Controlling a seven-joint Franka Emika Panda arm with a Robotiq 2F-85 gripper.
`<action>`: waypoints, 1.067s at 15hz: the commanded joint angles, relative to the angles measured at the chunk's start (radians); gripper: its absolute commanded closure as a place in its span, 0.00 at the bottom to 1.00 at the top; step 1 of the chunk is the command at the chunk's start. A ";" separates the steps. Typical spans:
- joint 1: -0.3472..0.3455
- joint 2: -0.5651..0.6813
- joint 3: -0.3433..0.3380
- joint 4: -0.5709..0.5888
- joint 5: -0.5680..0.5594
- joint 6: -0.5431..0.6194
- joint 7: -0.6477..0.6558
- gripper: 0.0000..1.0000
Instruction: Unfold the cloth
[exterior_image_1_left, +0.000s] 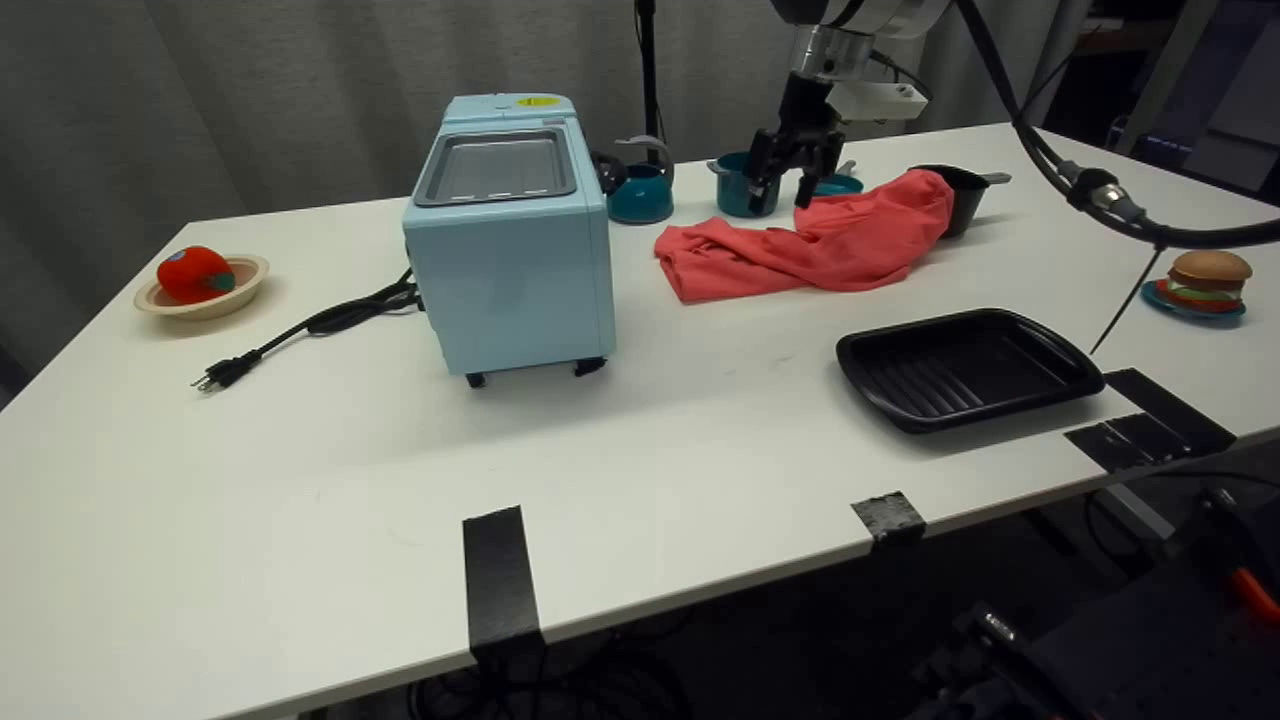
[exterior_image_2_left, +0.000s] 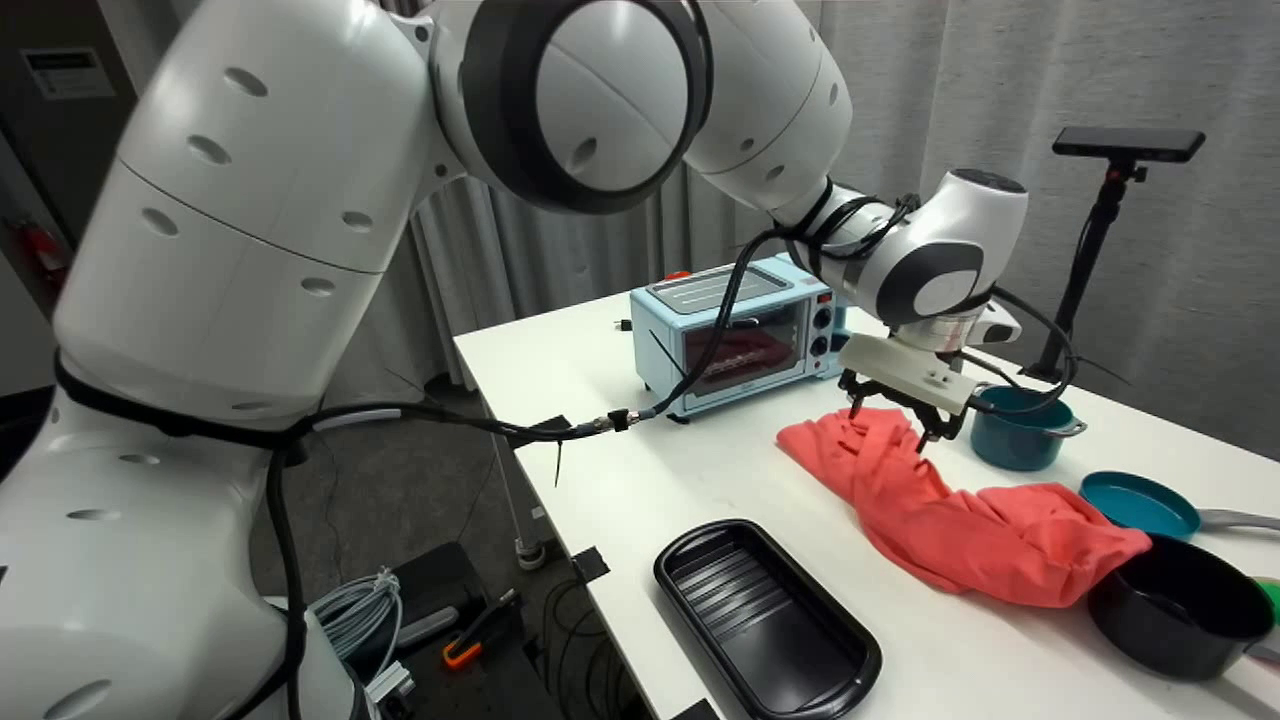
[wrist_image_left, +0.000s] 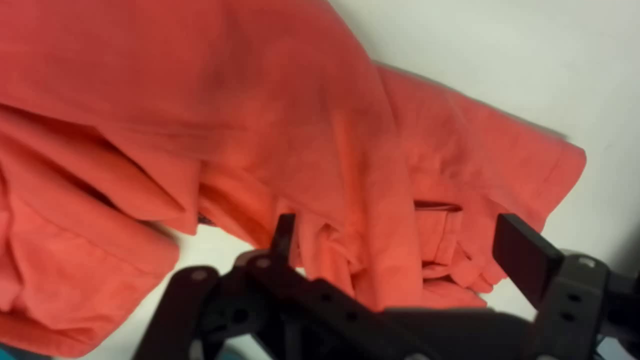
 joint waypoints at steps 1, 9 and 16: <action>0.027 0.044 0.017 0.018 -0.029 0.016 -0.039 0.00; 0.090 0.112 0.042 0.051 -0.077 0.061 -0.043 0.00; 0.113 0.173 0.044 0.106 -0.096 0.084 -0.035 0.00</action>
